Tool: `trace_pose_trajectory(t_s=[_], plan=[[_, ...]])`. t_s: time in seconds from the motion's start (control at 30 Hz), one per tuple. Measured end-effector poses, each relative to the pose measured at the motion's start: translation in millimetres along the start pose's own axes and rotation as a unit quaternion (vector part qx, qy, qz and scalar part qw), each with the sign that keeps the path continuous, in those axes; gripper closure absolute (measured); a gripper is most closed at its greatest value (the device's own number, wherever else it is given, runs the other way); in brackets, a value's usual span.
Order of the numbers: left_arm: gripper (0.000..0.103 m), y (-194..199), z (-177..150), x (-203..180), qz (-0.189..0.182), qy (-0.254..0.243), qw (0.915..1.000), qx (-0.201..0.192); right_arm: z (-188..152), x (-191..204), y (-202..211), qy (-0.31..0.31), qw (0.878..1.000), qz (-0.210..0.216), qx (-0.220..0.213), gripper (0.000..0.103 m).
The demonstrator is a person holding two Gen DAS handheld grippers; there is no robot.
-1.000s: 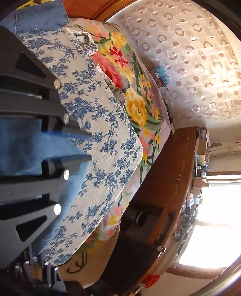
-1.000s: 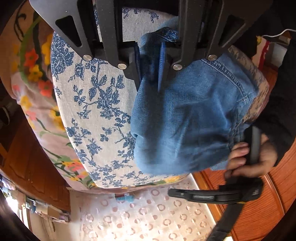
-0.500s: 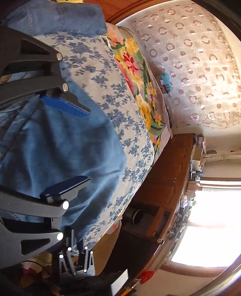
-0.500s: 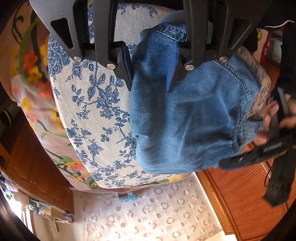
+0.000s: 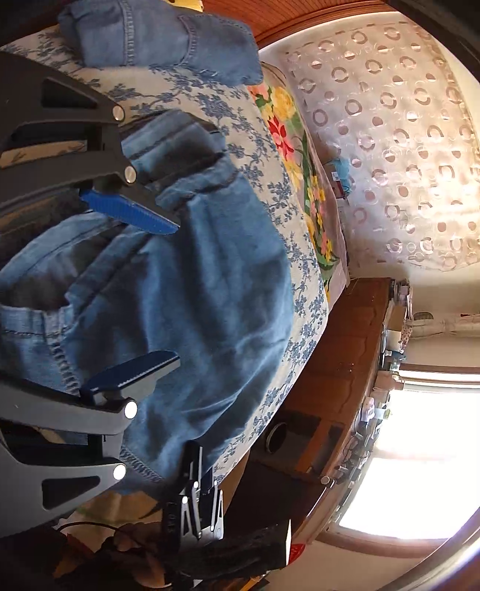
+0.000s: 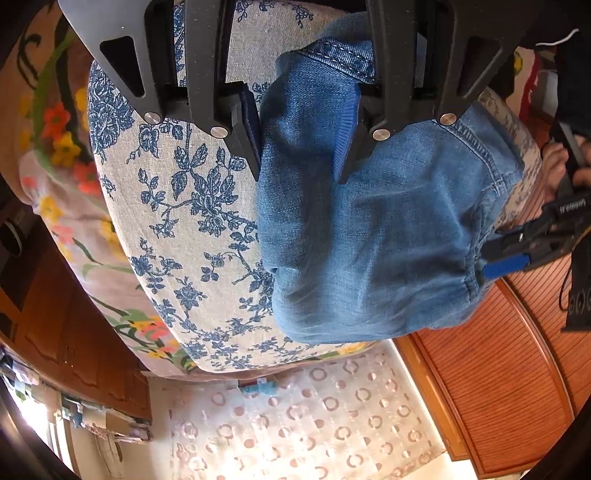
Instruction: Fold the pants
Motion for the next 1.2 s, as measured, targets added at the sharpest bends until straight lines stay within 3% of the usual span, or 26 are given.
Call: trace_pose_trajectory(t_s=[0.57, 0.7, 0.83, 0.97, 1.2], plan=[[0.037, 7, -74, 27, 0.024, 0.044, 0.9984, 0.026, 0, 2, -2, 0.006, 1.0, -0.003, 0.008, 0.067], [0.037, 8, -81, 35, 0.034, 0.056, 0.9974, 0.029, 5, 10, 0, 0.01, 1.0, 0.015, 0.006, 0.094], [0.037, 14, -84, 41, 0.036, 0.066, 0.9969, 0.025, 20, 19, 10, 0.016, 1.0, 0.017, -0.01, 0.098], [0.037, 29, -80, 50, 0.042, 0.072, 0.9965, 0.008, 42, 38, 24, 0.024, 0.999, 0.032, -0.035, 0.099], [0.037, 68, -73, 82, 0.074, 0.089, 0.9929, -0.025, 84, 110, 34, 0.074, 0.993, 0.062, -0.069, 0.099]])
Point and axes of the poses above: each gripper's, at about its wrist camera, not at the fingertips, and y roughly against the way its jaws point, x to its left, z to its top, the point moved 9 cm from there along -y, roughly the way its jaws point
